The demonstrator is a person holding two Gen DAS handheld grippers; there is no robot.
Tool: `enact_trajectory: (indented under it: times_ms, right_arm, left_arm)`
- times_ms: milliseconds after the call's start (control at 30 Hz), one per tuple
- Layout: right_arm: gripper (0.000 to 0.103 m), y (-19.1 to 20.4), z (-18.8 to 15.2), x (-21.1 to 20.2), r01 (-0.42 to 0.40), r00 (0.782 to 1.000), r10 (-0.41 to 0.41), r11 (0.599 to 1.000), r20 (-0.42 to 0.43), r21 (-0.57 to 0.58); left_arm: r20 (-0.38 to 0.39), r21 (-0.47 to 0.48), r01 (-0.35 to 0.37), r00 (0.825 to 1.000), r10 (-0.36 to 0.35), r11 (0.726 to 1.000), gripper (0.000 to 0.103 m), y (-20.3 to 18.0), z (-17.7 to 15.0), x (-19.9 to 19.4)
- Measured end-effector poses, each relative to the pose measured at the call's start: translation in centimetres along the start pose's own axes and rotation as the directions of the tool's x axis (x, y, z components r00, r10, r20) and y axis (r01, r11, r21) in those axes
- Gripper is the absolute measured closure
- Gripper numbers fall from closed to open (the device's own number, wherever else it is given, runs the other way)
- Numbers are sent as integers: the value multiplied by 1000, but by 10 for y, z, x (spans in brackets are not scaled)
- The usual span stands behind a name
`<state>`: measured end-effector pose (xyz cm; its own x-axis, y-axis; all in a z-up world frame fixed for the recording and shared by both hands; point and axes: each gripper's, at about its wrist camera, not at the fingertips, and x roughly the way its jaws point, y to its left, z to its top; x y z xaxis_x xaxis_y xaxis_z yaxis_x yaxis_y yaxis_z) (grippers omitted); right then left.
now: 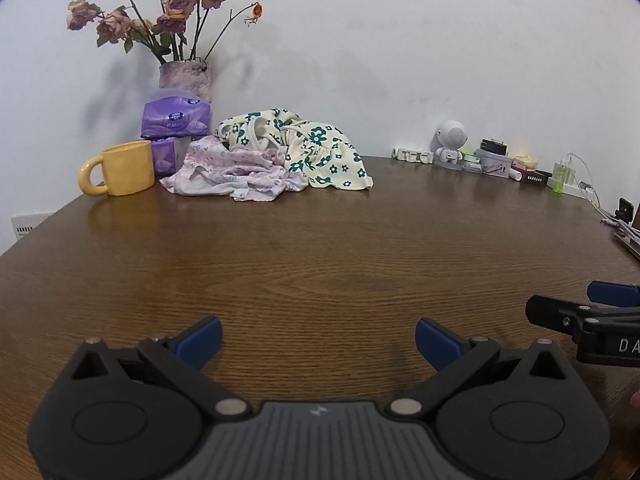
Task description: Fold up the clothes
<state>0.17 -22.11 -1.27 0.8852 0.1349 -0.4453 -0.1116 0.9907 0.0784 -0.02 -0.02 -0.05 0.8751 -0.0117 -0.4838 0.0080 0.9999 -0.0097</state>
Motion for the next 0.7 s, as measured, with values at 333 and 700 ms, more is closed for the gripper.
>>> enact_trajectory:
  times_ms: [333, 700]
  right_arm:
    - [0, 0, -3, -2, -3, 1000, 3, 1000, 7, -8]
    - [0, 2, -4, -1, 9, 1000, -9, 1000, 3, -2]
  left_arm:
    - [5, 2, 7, 1000, -7, 1000, 0, -1, -2, 0]
    - [29, 19, -8, 1000, 8, 1000, 0, -4, -5, -5]
